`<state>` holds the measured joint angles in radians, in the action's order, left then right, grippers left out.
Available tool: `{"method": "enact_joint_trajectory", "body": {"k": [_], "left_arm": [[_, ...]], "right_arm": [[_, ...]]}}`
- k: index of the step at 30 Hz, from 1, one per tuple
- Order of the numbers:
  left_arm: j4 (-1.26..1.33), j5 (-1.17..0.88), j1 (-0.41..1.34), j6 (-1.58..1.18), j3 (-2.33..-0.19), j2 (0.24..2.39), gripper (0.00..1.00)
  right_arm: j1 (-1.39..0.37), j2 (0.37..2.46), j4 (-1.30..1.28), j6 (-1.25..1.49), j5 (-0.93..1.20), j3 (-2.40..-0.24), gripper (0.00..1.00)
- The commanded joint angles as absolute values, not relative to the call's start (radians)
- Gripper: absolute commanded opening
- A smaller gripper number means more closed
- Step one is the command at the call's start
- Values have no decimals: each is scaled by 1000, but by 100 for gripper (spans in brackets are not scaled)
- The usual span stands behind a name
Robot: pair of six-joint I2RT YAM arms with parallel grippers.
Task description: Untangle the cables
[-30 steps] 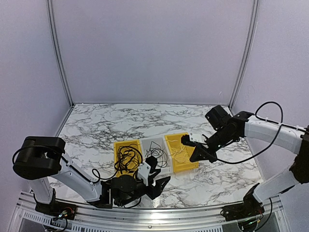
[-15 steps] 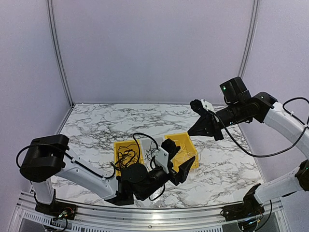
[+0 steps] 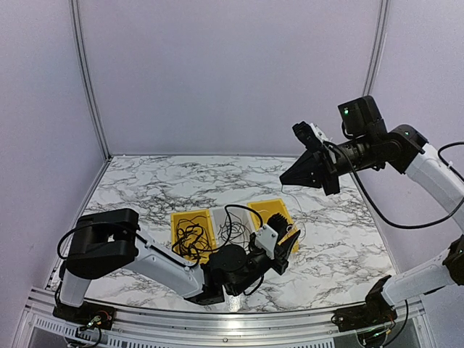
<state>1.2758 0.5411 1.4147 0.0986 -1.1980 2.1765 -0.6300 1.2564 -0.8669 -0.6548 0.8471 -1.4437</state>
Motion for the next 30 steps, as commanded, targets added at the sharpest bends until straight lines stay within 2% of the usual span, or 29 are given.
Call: {"method": "enact_joint_trajectory", "body": {"k": [1,9,16,24,26,30], "left_arm": [[1337,438,1404,106,-1239,2210,20],[1306,408,1394,68,-1303,2318,20],[1293,375,1384,-27,-1304,2377,18],[1286,338,1385,-104,-1260,2383,11],[1295,341,1388,-116,-1211,2350,13],[1325,362,1405,-128,-1089,2256,33]], "right_arm": [[-640,1236,-854,-619,902,-1513,0],[-640,1258,-866,-578,982,-1659,0],[-640,1269,-864,-560,970,-1821,0],[-638,1295,-849,-529,951,-1948,0],[-638,1297,-839,-523,947,-1932,0],[-638,1284,-822,-520,927,-1866,0]]}}
